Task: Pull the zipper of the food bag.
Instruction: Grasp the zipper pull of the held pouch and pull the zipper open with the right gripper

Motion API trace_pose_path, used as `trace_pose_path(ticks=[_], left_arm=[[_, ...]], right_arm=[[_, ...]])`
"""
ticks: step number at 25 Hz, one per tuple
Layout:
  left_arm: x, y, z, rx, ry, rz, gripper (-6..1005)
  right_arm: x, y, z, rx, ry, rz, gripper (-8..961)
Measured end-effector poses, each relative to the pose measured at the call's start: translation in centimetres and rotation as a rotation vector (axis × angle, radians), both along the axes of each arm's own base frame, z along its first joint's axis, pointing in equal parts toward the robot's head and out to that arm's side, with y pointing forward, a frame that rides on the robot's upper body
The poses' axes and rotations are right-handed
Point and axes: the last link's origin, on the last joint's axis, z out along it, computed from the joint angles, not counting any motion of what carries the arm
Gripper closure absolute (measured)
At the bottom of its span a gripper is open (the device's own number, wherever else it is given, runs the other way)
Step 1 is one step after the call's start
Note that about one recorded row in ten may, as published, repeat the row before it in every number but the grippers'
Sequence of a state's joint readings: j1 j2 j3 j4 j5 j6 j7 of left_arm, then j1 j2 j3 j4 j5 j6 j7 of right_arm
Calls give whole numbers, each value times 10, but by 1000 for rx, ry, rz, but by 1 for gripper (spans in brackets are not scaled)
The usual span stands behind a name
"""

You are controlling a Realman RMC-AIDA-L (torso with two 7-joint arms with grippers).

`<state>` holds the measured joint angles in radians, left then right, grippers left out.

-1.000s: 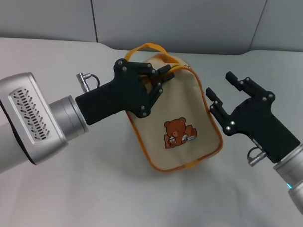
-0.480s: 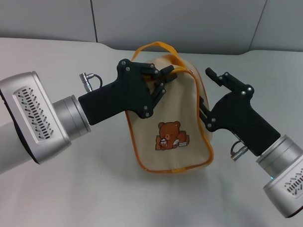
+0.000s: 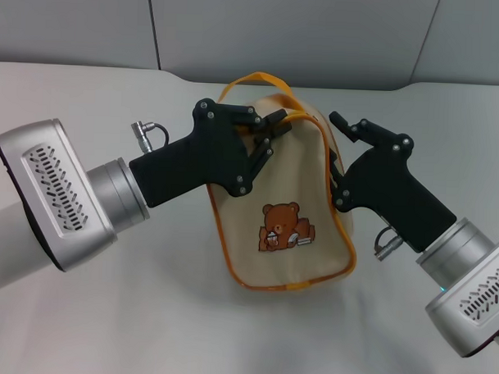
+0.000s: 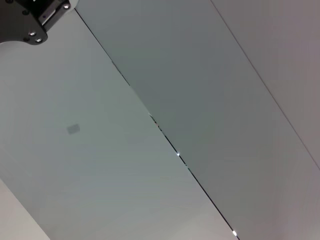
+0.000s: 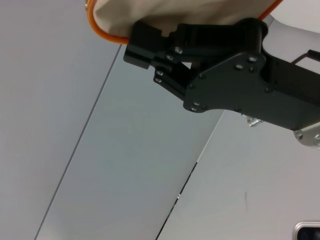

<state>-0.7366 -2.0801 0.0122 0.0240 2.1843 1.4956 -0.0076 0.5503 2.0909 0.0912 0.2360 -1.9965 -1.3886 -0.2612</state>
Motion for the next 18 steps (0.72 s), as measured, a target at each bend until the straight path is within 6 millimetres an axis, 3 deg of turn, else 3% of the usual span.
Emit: trace_pose_path(ticks=[13, 16, 17, 18], left_arm=[[-1, -1, 0, 0, 1, 3, 939], [-1, 0, 0, 1, 0, 2, 939], [0, 0, 0, 3, -1, 4, 939], [0, 0, 0, 3, -1, 4, 939]], right_arm=[[-3, -2, -8, 19, -52, 8, 883], [4, -10, -10, 14, -49, -22, 952], [15, -22, -10, 14, -39, -57, 949], [15, -22, -10, 14, -39, -57, 945]])
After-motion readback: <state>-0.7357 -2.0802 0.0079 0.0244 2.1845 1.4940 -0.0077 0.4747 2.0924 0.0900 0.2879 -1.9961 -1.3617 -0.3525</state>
